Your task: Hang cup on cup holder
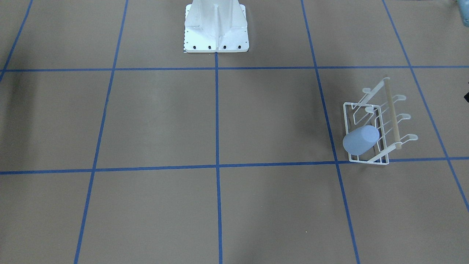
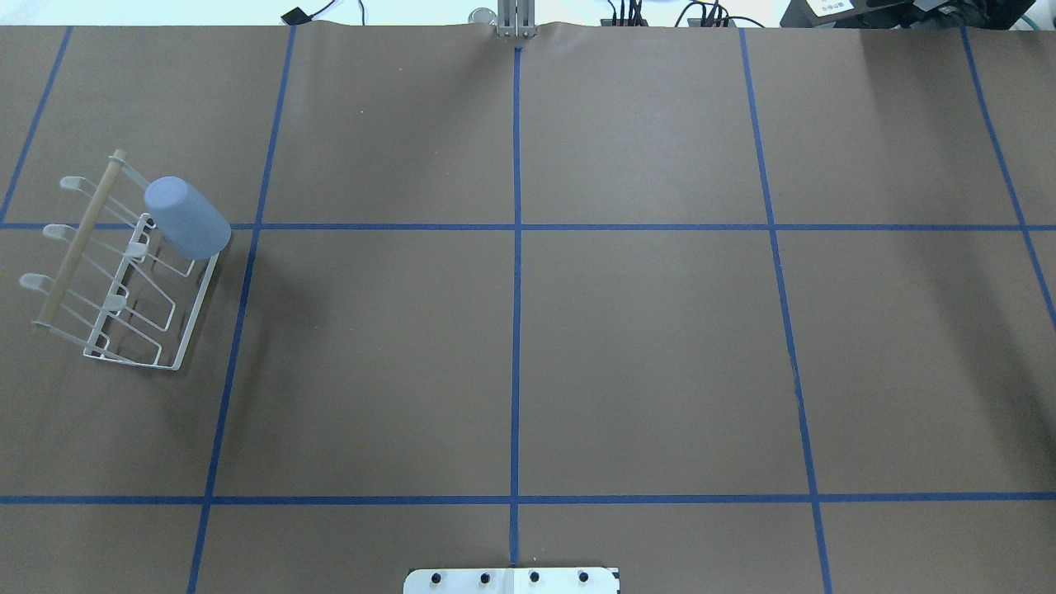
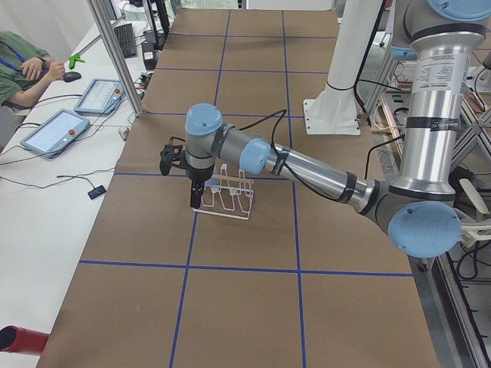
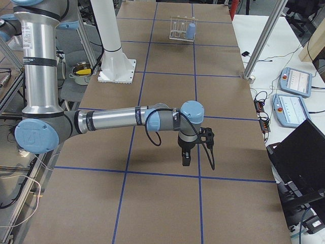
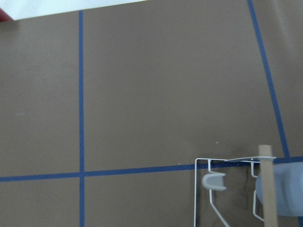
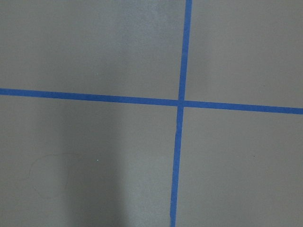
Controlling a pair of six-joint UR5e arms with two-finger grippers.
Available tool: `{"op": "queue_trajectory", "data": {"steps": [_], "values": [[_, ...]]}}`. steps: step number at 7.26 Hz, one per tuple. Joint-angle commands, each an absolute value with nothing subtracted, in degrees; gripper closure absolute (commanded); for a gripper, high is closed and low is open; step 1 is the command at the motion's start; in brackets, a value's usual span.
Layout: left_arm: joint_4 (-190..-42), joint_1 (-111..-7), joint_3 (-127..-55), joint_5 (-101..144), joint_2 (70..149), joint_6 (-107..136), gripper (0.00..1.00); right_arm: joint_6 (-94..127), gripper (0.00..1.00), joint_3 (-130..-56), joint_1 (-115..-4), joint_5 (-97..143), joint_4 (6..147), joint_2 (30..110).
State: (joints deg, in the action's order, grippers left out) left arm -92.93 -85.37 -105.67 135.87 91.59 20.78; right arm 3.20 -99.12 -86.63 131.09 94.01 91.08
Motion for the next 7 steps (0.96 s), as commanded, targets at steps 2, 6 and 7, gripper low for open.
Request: {"op": "queue_trajectory", "data": {"steps": [2,6,7], "values": [[-93.2,-91.0,-99.8,137.7,87.2,17.1,0.01,3.2,0.0,-99.7,-88.7,131.2,94.7,91.7],[-92.5,-90.5,-99.3,129.1,85.1,10.5,0.01,3.3,0.0,-99.8,-88.9,131.2,94.8,92.5],[-92.5,-90.4,-99.4,129.2,85.2,10.5,0.01,3.3,0.0,-99.8,-88.9,131.2,94.8,93.2]]}}
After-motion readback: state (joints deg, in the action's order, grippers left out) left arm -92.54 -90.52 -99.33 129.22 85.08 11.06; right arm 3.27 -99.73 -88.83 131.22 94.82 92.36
